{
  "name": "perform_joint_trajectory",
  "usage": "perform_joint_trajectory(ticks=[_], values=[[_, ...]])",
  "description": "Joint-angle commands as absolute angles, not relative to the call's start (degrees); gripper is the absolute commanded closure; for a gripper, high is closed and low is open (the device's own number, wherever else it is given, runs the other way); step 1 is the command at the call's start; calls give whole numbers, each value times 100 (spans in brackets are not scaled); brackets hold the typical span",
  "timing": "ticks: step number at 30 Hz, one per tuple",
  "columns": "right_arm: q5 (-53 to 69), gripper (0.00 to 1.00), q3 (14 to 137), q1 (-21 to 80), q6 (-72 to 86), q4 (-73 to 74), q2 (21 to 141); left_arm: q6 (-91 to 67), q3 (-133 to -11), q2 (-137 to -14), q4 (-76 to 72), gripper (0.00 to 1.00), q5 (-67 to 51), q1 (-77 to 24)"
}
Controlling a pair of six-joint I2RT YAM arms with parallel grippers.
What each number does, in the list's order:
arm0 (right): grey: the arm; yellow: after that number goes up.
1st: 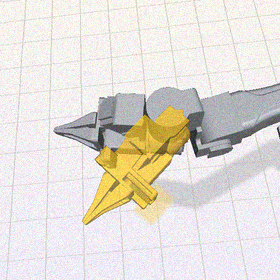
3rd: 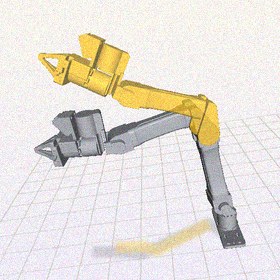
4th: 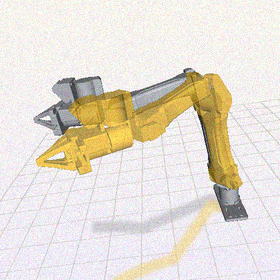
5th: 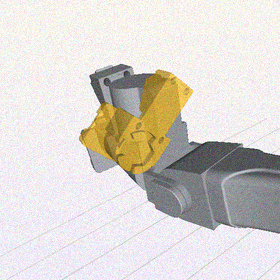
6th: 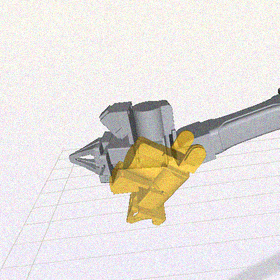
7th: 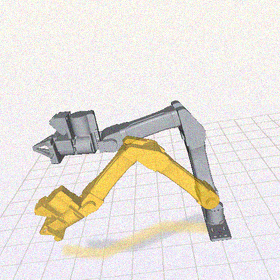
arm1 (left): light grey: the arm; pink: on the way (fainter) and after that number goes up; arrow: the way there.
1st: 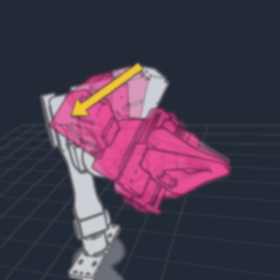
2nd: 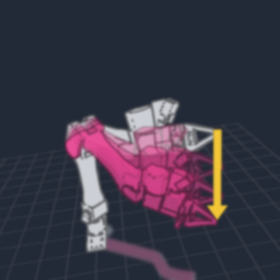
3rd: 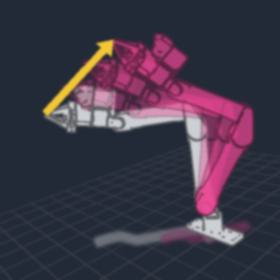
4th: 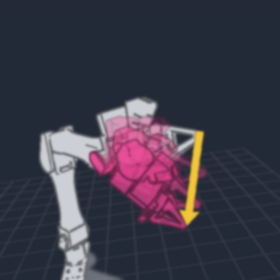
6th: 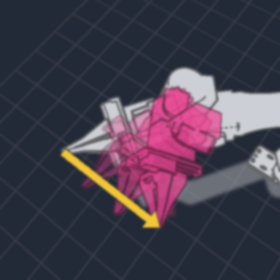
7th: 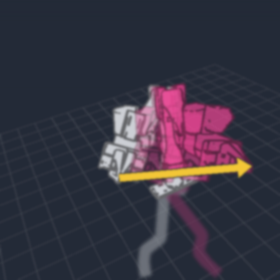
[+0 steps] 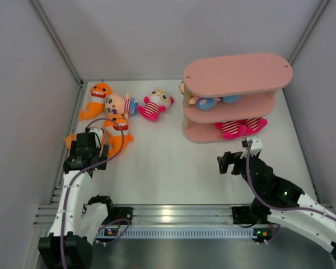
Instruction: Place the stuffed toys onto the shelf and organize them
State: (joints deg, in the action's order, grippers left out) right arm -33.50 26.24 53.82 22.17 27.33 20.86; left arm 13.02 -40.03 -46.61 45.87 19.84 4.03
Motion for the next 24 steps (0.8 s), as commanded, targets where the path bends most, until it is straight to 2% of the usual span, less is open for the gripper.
perform_joint_trajectory(ticks=[1, 7, 11, 12, 13, 15, 19, 22, 24], values=[[-3445, 1, 2847, 5353, 2224, 2602, 2162, 1336, -4209, -4632, 4368, 2, 1794, 422], [-3192, 1, 3234, 5353, 1960, 2382, 2592, 2837, -4613, -4675, 4597, 2, 994, 413], [-2857, 1, 3558, 5344, 1714, 2092, 3040, 2857, -5377, -5621, 4999, 2, 206, 422], [-2804, 1, 3638, 5361, 1688, 2066, 3250, 2761, -5675, -5834, 5062, 3, 28, 413], [-2664, 1, 3726, 5361, 1688, 2092, 3365, 2586, -5773, -6036, 5132, 10, -356, 404], [-2514, 1, 3954, 5353, 1714, 2144, 3663, 2514, -5906, -6608, 5133, 13, -841, 317], [-2356, 1, 3964, 5353, 1705, 1855, 3963, 2435, -5915, -7557, 4747, 13, -563, -297], [-2172, 1, 3946, 5353, 1819, 1653, 4095, 2242, -5880, -8190, 4055, 11, -274, -308], [-2066, 1, 3859, 5361, 1802, 1434, 4174, 2136, -6080, -8664, 3990, 15, -298, -316]])
